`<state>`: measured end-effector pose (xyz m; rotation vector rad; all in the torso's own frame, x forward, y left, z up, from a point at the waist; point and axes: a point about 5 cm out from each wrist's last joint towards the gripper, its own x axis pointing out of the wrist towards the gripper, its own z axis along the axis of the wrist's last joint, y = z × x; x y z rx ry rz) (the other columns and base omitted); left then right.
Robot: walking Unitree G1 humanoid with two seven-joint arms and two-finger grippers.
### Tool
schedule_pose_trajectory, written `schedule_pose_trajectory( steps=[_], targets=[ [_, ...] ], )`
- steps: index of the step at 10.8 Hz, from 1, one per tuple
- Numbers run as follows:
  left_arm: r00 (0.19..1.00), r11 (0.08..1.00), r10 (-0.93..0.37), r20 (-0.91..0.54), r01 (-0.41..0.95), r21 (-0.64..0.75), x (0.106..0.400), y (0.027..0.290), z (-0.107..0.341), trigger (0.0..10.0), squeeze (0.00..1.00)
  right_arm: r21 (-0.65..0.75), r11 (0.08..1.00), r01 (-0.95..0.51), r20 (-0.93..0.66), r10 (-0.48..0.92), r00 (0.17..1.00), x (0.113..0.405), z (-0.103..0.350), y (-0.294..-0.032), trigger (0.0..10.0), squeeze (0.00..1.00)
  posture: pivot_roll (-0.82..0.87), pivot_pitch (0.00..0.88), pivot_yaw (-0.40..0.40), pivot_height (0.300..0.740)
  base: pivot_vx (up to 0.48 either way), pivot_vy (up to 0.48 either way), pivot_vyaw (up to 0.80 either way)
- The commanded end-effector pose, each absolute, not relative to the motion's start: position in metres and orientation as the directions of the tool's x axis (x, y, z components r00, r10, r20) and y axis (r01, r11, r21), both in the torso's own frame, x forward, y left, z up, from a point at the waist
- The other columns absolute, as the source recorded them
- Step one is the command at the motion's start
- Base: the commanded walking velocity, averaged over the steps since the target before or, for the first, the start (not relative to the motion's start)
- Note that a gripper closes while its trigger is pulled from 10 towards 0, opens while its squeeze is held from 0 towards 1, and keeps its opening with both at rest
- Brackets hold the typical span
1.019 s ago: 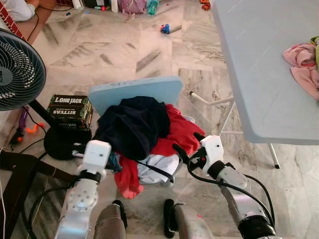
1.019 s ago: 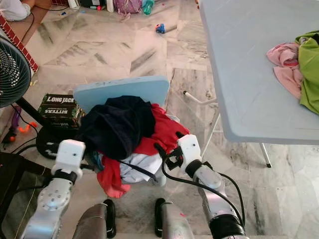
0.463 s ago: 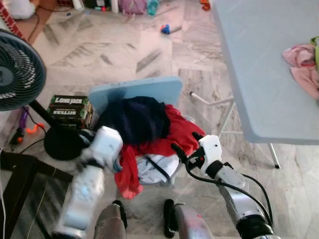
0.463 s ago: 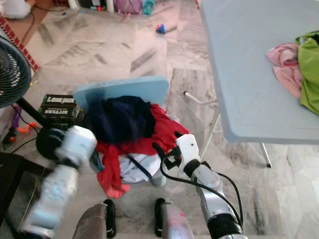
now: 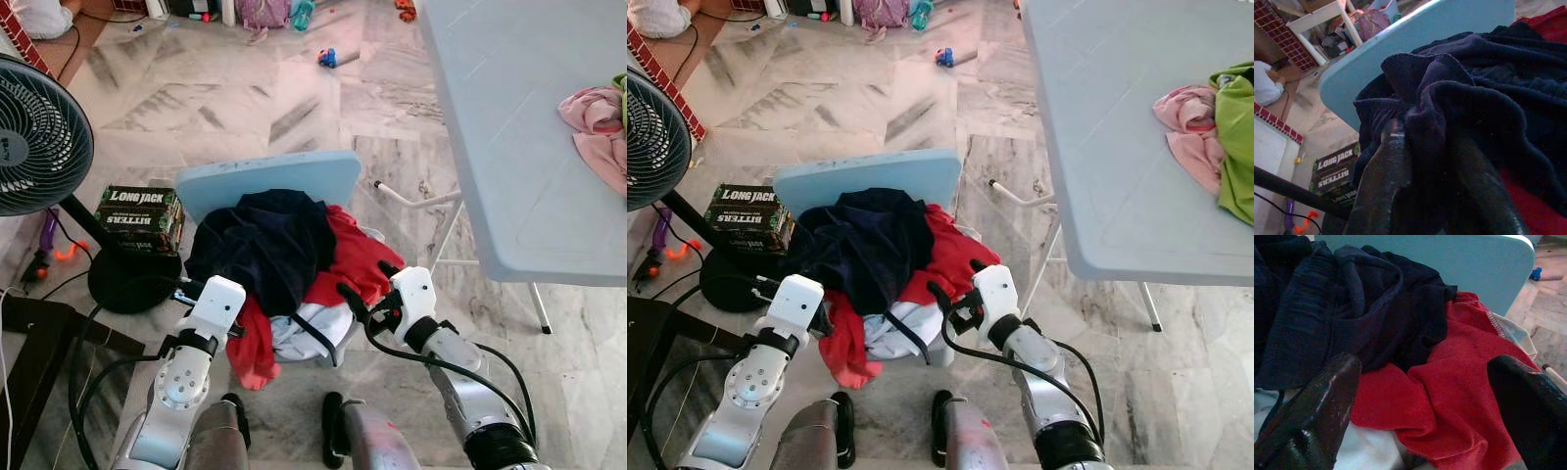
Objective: Hang hanger
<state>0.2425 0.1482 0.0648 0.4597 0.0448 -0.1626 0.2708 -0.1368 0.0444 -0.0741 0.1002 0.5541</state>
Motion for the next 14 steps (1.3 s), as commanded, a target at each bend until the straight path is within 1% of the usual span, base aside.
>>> schedule_pose_trajectory(
  steps=[1,2,4,5,6,7,13,14],
  targets=[
    [0.986,0.881,-0.140,-0.092,0.166,0.443,0.238,0.150,0.064,10.0,0.10,-0.047,0.843,-0.536,-0.136,0.526,0.839,0.267,0.039,-0.138,10.0,0.00,0.07,0.231,-0.072,0.740,0.000,0.000,0.00],
    [0.986,0.879,-0.138,-0.092,0.164,0.448,0.235,0.151,0.065,10.0,0.00,-0.049,0.843,-0.535,-0.138,0.525,0.840,0.268,0.039,-0.139,10.0,0.00,0.07,0.231,-0.072,0.740,0.000,0.000,0.00],
    [0.988,0.881,-0.129,-0.087,0.155,0.446,0.221,0.155,0.062,10.0,0.00,-0.051,0.845,-0.533,-0.142,0.522,0.841,0.267,0.039,-0.141,10.0,0.00,0.07,0.235,-0.073,0.740,0.000,0.000,0.00],
    [0.988,0.885,-0.134,-0.081,0.156,0.438,0.217,0.154,0.063,10.0,1.00,-0.050,0.843,-0.535,-0.143,0.524,0.840,0.267,0.038,-0.140,10.0,0.00,0.07,0.235,-0.073,0.740,0.000,0.000,0.00],
    [0.988,0.886,-0.138,-0.066,0.153,0.438,0.217,0.153,0.066,3.5,1.00,-0.048,0.841,-0.539,-0.140,0.529,0.837,0.268,0.039,-0.138,10.0,0.00,0.08,0.232,-0.073,0.740,0.000,0.000,0.00],
    [0.988,0.889,-0.139,-0.059,0.151,0.433,0.217,0.153,0.067,0.0,0.00,-0.049,0.841,-0.539,-0.139,0.529,0.837,0.268,0.039,-0.138,10.0,0.00,0.08,0.232,-0.073,0.740,0.000,0.000,0.00],
    [0.989,0.888,-0.145,-0.022,0.140,0.439,0.219,0.154,0.074,0.0,0.00,-0.054,0.842,-0.537,-0.136,0.527,0.839,0.271,0.040,-0.138,10.0,0.00,0.08,0.220,-0.069,0.740,0.000,0.000,0.00],
    [0.988,0.860,-0.154,-0.014,0.141,0.491,0.222,0.156,0.078,0.0,0.00,-0.054,0.842,-0.537,-0.136,0.526,0.839,0.271,0.040,-0.138,10.0,0.00,0.08,0.219,-0.069,0.740,0.000,0.000,0.00]
  ],
)
